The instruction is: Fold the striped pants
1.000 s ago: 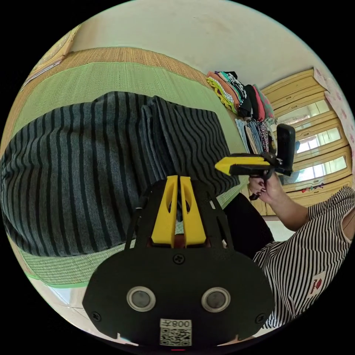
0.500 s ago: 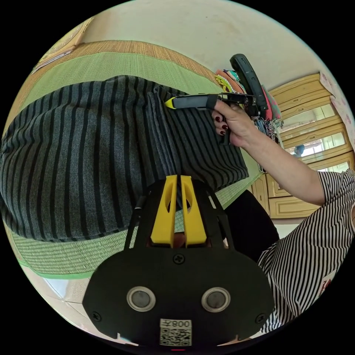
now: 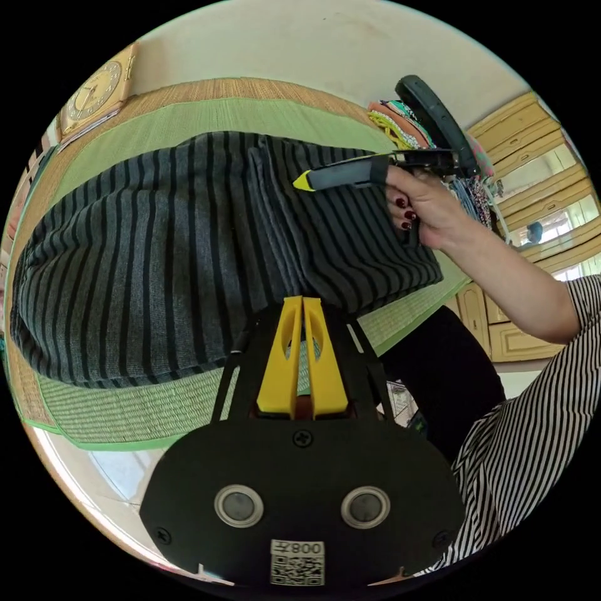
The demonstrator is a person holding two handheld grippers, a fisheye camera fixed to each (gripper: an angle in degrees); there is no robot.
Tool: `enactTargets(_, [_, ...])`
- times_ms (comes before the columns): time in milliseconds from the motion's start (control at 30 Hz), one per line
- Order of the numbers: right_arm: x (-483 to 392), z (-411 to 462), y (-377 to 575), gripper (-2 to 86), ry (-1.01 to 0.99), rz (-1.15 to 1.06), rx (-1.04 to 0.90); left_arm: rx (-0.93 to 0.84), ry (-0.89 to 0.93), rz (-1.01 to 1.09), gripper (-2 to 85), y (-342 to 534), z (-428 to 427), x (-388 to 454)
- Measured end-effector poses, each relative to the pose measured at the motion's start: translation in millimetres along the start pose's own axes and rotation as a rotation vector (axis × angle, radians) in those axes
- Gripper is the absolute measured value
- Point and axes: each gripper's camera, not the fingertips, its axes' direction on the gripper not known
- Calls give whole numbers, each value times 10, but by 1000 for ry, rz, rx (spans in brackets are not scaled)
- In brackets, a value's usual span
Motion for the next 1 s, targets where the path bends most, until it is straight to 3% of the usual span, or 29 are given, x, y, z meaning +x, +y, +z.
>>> enactTargets(167, [-30,-569,658,2,-47,54,92,11,-27,2,1,211,137,198])
enactTargets(333, [40,-377,1384,2,-15,173,-60,-46,-84,-39,2,370,462,337])
enactTargets(433, [144,-422,1538,3,-87,242,-1,1,-76,-81,4,491,495,457])
enactTargets(633, [342,-934,1843,16,-45,352,180,107,-10,-20,27,767,543,946])
enactTargets(800, [924,-922,2380,66,-230,564,240,87,58,84,67,882,858,1452])
enactTargets(1000, [1259,-714,2563,74,-479,663,277,-7,38,285,99,759,1423,2209])
